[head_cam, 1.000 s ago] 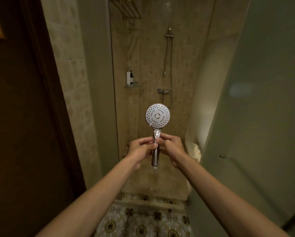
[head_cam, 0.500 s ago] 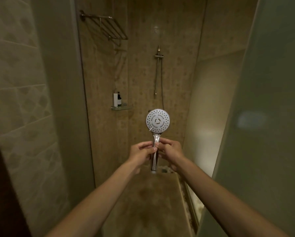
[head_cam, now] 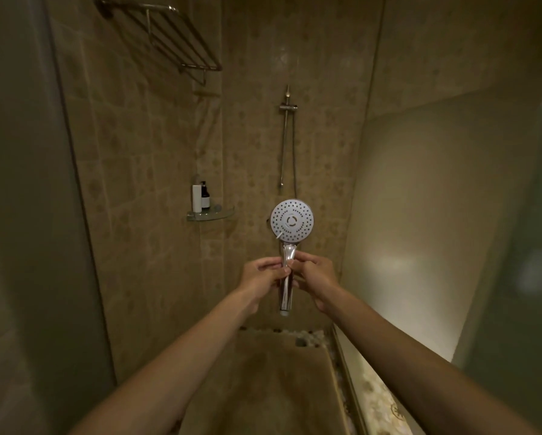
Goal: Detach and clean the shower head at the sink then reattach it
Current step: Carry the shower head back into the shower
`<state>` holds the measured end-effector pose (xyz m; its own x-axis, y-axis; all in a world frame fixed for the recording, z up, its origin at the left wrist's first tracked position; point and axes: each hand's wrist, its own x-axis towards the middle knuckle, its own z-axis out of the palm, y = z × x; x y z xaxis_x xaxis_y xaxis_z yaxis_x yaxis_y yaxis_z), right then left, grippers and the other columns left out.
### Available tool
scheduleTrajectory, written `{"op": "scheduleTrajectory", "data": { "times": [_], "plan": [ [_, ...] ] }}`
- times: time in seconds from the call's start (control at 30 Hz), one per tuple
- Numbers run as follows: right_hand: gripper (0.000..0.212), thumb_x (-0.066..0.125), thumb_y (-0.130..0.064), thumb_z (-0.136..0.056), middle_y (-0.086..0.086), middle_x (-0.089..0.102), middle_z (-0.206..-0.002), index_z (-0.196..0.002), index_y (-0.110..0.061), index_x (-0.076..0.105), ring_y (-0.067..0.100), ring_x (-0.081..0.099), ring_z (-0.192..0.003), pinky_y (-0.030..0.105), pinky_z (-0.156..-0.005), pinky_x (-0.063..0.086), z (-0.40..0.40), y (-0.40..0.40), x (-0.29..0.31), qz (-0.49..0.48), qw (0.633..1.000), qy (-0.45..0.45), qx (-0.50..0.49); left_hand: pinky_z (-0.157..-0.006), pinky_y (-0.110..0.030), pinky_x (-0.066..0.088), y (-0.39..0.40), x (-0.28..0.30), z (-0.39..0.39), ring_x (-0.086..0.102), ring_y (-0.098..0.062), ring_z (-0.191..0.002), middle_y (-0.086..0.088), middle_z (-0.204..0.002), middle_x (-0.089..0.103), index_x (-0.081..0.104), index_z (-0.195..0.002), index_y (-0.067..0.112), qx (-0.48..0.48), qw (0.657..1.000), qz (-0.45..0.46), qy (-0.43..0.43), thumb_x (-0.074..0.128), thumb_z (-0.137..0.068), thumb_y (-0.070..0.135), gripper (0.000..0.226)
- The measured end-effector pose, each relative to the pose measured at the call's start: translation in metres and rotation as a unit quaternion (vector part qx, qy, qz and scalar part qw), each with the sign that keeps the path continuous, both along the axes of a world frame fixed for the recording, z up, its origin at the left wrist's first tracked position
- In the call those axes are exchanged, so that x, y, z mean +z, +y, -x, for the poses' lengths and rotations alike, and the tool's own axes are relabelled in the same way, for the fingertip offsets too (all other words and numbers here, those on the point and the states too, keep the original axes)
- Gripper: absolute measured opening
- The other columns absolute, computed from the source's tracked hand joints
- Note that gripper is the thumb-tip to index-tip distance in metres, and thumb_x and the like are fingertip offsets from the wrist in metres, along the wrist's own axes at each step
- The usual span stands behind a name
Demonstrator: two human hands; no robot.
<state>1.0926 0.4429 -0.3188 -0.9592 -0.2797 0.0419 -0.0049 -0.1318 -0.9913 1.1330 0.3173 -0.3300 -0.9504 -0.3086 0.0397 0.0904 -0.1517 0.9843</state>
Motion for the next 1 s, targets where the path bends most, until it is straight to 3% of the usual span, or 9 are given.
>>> {"op": "scheduleTrajectory", "data": {
  "times": [0.1, 0.33, 0.4, 0.47, 0.67, 0.8, 0.9, 1.0],
  "plan": [
    [0.031, 0.056, 0.006, -0.098, 0.010, 0.077, -0.094, -0.122, -0.004, 0.073, 0.008, 0.073, -0.065, 0.020, -0.054, 0.056, 0.049, -0.024, 0.002, 0.003, 1.000, -0.003, -0.003, -0.073, -0.027, 0.061, -0.024, 0.003, 0.048, 0.073, -0.025, -0.086, -0.009, -0.101, 0.074, 0.067, -0.115, 0.005, -0.012, 1.000, -0.007, 0.002, 0.074, -0.084, -0.006, 0.034],
    [0.032, 0.056, 0.005, -0.097, 0.011, 0.077, -0.099, -0.121, -0.007, 0.074, 0.012, 0.072, -0.074, 0.020, -0.057, 0.056, 0.155, -0.073, 0.013, 0.014, 1.000, 0.000, -0.012, -0.057, -0.016, 0.056, -0.077, 0.017, 0.158, 0.076, -0.010, -0.071, -0.005, -0.098, 0.075, 0.069, -0.108, 0.010, -0.032, 0.999, -0.002, -0.003, 0.075, -0.083, -0.005, 0.029],
    [0.031, 0.054, 0.003, -0.098, 0.014, 0.077, -0.107, -0.118, -0.008, 0.075, 0.013, 0.072, -0.079, 0.020, -0.057, 0.057, 0.181, -0.083, 0.015, 0.008, 1.000, 0.003, -0.009, -0.064, -0.021, 0.059, -0.087, 0.019, 0.187, 0.077, -0.018, -0.080, -0.008, -0.102, 0.076, 0.069, -0.112, 0.007, -0.038, 0.999, -0.006, -0.001, 0.074, -0.084, -0.004, 0.031],
    [0.031, 0.053, 0.003, -0.099, 0.016, 0.077, -0.112, -0.118, -0.007, 0.075, 0.017, 0.073, -0.087, 0.023, -0.061, 0.058, 0.212, -0.092, 0.015, 0.011, 1.000, 0.009, -0.003, -0.080, -0.029, 0.061, -0.096, 0.021, 0.217, 0.075, -0.026, -0.095, -0.011, -0.109, 0.075, 0.066, -0.119, 0.005, -0.044, 0.999, -0.011, -0.002, 0.074, -0.085, -0.003, 0.037],
    [0.033, 0.053, 0.000, -0.100, 0.016, 0.075, -0.119, -0.126, -0.008, 0.072, 0.022, 0.072, -0.101, 0.030, -0.075, 0.059, 0.319, -0.117, 0.006, 0.014, 1.000, 0.014, -0.003, -0.090, -0.033, 0.060, -0.123, 0.012, 0.322, 0.075, -0.029, -0.100, -0.014, -0.110, 0.077, 0.069, -0.121, 0.002, -0.059, 0.998, -0.011, 0.001, 0.074, -0.085, -0.002, 0.037],
    [0.031, 0.054, -0.001, -0.100, 0.017, 0.074, -0.121, -0.125, -0.007, 0.072, 0.022, 0.071, -0.102, 0.032, -0.081, 0.060, 0.405, -0.130, -0.001, 0.011, 0.999, 0.037, 0.012, -0.076, -0.021, 0.060, -0.138, 0.001, 0.411, 0.076, -0.020, -0.092, -0.010, -0.106, 0.078, 0.071, -0.120, 0.003, -0.067, 0.997, 0.000, 0.023, 0.073, -0.086, 0.001, 0.033],
    [0.029, 0.052, -0.004, -0.103, 0.014, 0.076, -0.117, -0.119, -0.012, 0.074, 0.017, 0.074, -0.098, 0.023, -0.072, 0.060, 0.472, -0.135, 0.003, 0.018, 0.998, 0.043, 0.039, -0.077, -0.022, 0.059, -0.145, 0.004, 0.479, 0.074, -0.021, -0.093, -0.013, -0.108, 0.077, 0.070, -0.121, 0.001, -0.069, 0.997, 0.005, 0.039, 0.070, -0.089, 0.000, 0.032],
    [0.027, 0.054, -0.007, -0.102, 0.009, 0.079, -0.110, -0.107, -0.018, 0.078, 0.015, 0.077, -0.097, 0.021, -0.073, 0.060, 0.537, -0.136, 0.014, 0.000, 0.997, 0.052, 0.061, -0.075, -0.024, 0.060, -0.151, 0.015, 0.541, 0.076, -0.020, -0.085, -0.011, -0.097, 0.079, 0.070, -0.120, -0.003, -0.077, 0.996, 0.017, 0.048, 0.066, -0.091, -0.003, 0.029]
  ]
}}
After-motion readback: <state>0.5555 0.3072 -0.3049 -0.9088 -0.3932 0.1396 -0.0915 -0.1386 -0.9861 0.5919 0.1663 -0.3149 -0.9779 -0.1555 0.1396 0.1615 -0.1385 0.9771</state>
